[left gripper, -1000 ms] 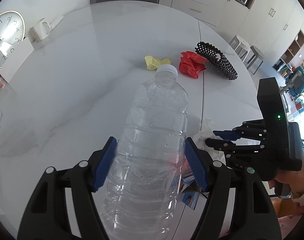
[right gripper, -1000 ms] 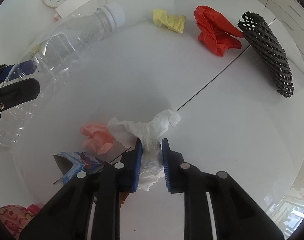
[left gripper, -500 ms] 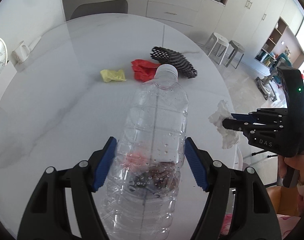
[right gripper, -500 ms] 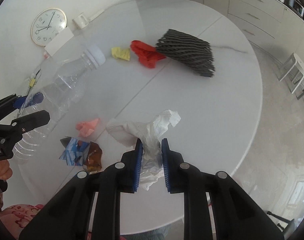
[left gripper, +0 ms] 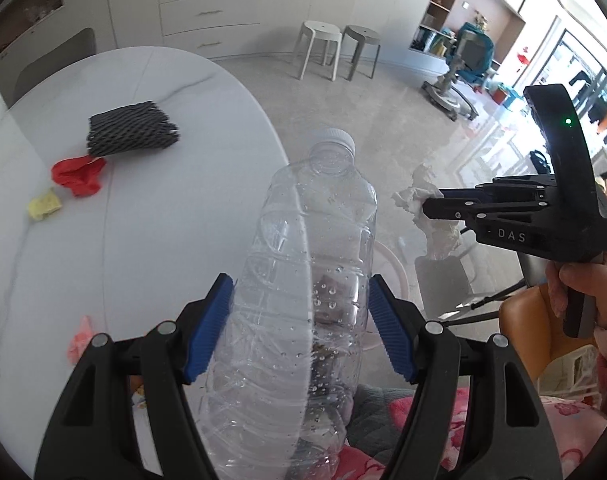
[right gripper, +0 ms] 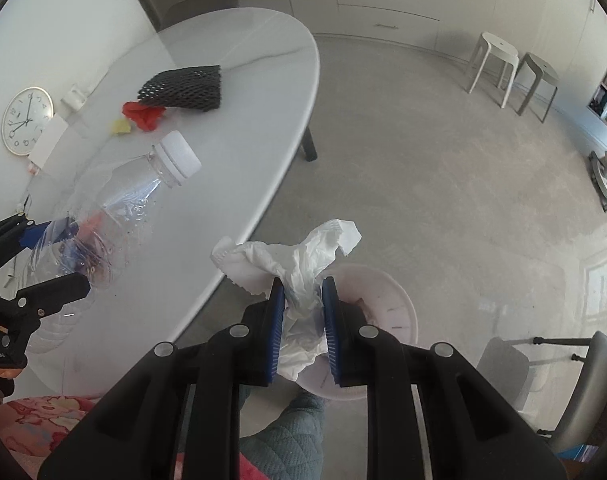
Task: Collect trash
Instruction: 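Carry the bottle and tissue to the wastebasket and release both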
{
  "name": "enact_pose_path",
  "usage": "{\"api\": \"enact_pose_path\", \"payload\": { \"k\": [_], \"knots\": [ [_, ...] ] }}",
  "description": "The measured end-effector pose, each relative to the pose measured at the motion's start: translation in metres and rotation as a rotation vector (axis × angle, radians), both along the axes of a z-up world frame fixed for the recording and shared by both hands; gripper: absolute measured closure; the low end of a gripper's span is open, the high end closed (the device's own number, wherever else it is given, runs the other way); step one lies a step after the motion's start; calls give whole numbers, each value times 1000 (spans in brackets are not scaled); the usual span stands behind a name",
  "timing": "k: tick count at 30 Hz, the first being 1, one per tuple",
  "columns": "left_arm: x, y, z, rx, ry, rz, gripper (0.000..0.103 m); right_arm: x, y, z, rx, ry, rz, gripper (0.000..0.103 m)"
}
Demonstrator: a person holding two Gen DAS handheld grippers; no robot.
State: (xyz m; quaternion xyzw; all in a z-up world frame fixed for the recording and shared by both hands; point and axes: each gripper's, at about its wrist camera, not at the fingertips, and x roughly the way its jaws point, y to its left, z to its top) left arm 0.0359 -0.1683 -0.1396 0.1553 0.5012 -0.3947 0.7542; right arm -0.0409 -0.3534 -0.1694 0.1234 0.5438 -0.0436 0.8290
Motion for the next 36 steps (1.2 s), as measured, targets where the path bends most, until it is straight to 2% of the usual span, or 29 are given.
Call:
{"api": "enact_pose_path", "payload": {
  "k": [6,12,13,15,16,18,23,29,34,35,36],
  "knots": [
    [-22,-39,-12,25,28,-46,36,-27,-28,-39,34,54,-17,82],
    [-34,-52,-19,68,34,-45,36,-31,-35,-86,76,94,25,81],
    [-36,-52,-20,75,35,-44,36,-29,-34,-92,82,102,31,79],
    [-40,-54,-25,90,41,-43,36,-27,-33,-104,106,115,44,61],
    [-41,-55,-27,99,44,-43,36,-27,-34,-106,113,119,45,56],
    [-46,-57,-33,115,51,-45,36,-28,-36,-106,103,116,34,39],
    [-53,-68,-48,144,82,-65,36,-39,-50,-93,78,93,-18,26],
    [-61,-89,-67,182,109,-111,36,-55,-77,-75,81,62,-93,25],
    [-52,-113,-87,225,146,-135,35,-61,-89,-62,70,35,-117,24],
    [-49,-117,-89,232,144,-129,33,-62,-90,-60,69,31,-118,24],
    [-46,-121,-91,238,136,-119,26,-63,-91,-59,69,28,-118,24]
  ]
}}
